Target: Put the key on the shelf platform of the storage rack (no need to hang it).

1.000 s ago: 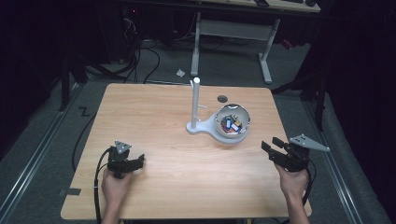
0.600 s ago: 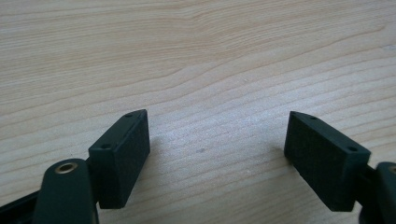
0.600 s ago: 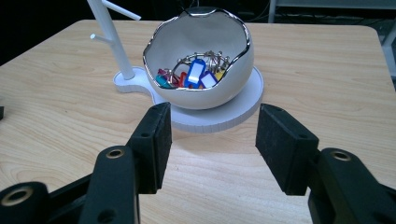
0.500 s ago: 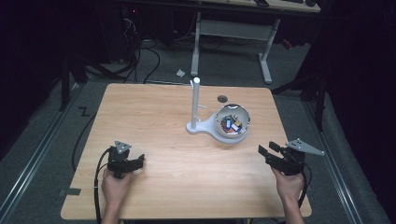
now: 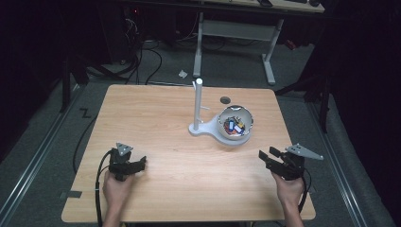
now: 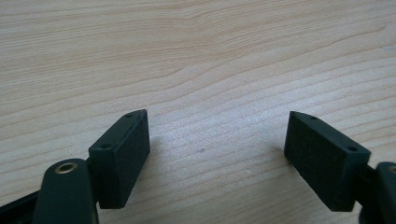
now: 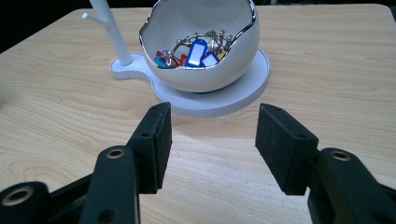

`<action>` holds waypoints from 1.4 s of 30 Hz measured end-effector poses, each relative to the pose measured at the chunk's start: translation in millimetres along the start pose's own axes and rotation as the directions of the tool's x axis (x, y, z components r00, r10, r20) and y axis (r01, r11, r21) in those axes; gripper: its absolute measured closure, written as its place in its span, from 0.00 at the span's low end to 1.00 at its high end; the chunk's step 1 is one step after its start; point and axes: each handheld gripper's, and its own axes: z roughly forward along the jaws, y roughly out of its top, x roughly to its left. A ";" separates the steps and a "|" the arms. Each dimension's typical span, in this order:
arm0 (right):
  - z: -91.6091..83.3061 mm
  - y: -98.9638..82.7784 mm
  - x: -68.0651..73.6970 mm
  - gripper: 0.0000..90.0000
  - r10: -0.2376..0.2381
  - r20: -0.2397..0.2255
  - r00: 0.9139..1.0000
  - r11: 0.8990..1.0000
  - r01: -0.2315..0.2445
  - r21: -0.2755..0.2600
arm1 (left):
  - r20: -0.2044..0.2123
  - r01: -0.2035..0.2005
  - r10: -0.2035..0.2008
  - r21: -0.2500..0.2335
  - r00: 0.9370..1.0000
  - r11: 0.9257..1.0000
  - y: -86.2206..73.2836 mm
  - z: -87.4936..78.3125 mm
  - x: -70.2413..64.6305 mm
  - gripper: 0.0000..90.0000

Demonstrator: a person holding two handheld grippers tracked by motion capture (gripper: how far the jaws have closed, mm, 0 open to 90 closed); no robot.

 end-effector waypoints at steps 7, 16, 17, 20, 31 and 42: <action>5.8 -5.9 0.5 0.52 0.001 0.001 1.000 1.000 -0.001 0.016 | 0.000 0.000 0.000 0.000 1.000 1.000 0.0 0.0 0.0 0.25; 13.5 -12.7 3.7 0.53 -0.017 0.020 1.000 0.999 0.017 0.028 | -0.001 0.000 0.000 0.000 1.000 1.000 0.0 0.1 -0.1 0.25; 15.1 -13.8 3.7 0.53 -0.015 0.020 1.000 0.999 0.014 0.033 | -0.001 0.001 -0.001 -0.001 1.000 1.000 0.0 0.1 -0.1 0.25; 18.8 -16.9 3.7 0.53 -0.016 0.025 1.000 0.999 0.015 0.045 | -0.001 0.000 0.000 0.000 1.000 1.000 0.0 0.0 -0.1 0.25; 32.5 -27.4 4.0 0.53 -0.031 0.051 0.998 0.995 0.026 0.094 | -0.001 0.000 0.000 -0.001 1.000 1.000 0.0 0.1 -0.1 0.25; 47.1 -38.0 4.9 0.53 -0.040 0.063 0.997 0.991 0.032 0.131 | -0.001 0.000 0.000 0.000 1.000 1.000 0.0 0.1 -0.1 0.25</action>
